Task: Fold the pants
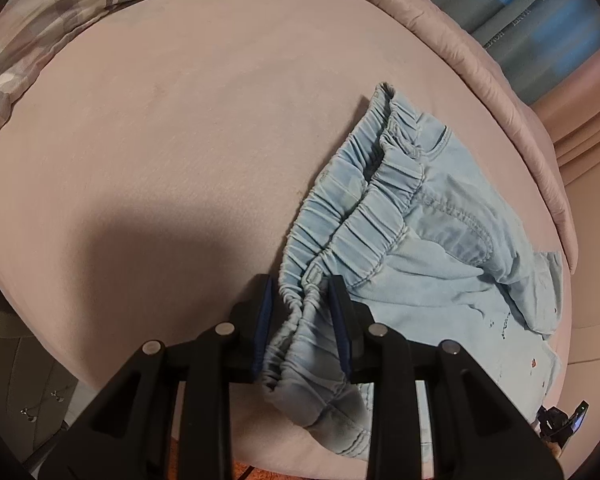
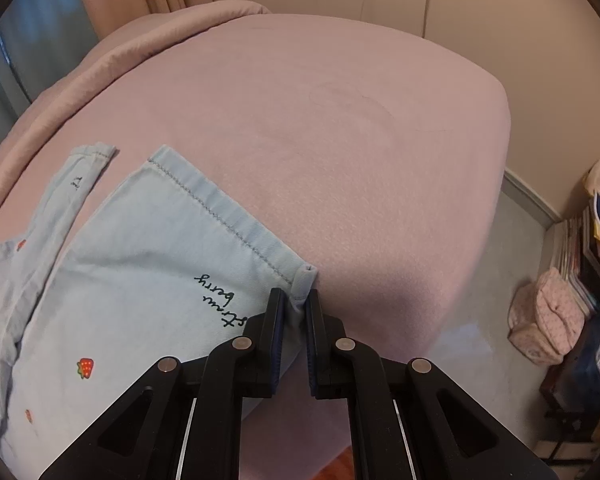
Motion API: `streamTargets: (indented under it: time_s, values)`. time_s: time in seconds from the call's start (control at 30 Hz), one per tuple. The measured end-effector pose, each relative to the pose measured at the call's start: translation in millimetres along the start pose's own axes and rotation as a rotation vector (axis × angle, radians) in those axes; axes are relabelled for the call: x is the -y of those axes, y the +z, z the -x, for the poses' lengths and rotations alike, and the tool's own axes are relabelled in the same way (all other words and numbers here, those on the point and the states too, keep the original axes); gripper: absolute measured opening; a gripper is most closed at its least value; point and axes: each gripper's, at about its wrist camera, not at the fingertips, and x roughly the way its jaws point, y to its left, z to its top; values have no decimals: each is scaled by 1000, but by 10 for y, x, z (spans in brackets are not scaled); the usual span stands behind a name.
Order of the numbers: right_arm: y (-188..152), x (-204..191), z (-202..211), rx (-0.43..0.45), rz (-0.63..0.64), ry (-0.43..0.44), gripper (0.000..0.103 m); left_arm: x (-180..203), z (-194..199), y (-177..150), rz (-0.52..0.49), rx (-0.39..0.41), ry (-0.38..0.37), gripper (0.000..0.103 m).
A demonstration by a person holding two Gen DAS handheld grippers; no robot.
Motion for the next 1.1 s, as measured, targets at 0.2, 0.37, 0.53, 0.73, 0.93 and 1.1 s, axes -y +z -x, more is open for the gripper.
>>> streamTargets:
  time_s: [0.2, 0.37, 0.53, 0.73, 0.93, 1.1]
  values:
    - [15, -17, -6, -14, -8, -17, 6, -59, 54, -72, 0, 16, -4, 31]
    - [15, -19, -5, -15, -19, -24, 6, -56, 59, -75, 2, 22, -11, 31]
    - [29, -37, -11, -22, -14, -36, 6, -52, 68, -89, -5, 31, -10, 31]
    - [33, -56, -11, -25, -13, -50, 6, -58, 76, -93, -7, 32, -15, 31]
    - [26, -74, -8, -26, -6, -64, 6, -48, 81, -94, -9, 35, -12, 32]
    - [29, -72, -14, -26, -7, -71, 6, -44, 80, -91, -12, 37, -11, 32]
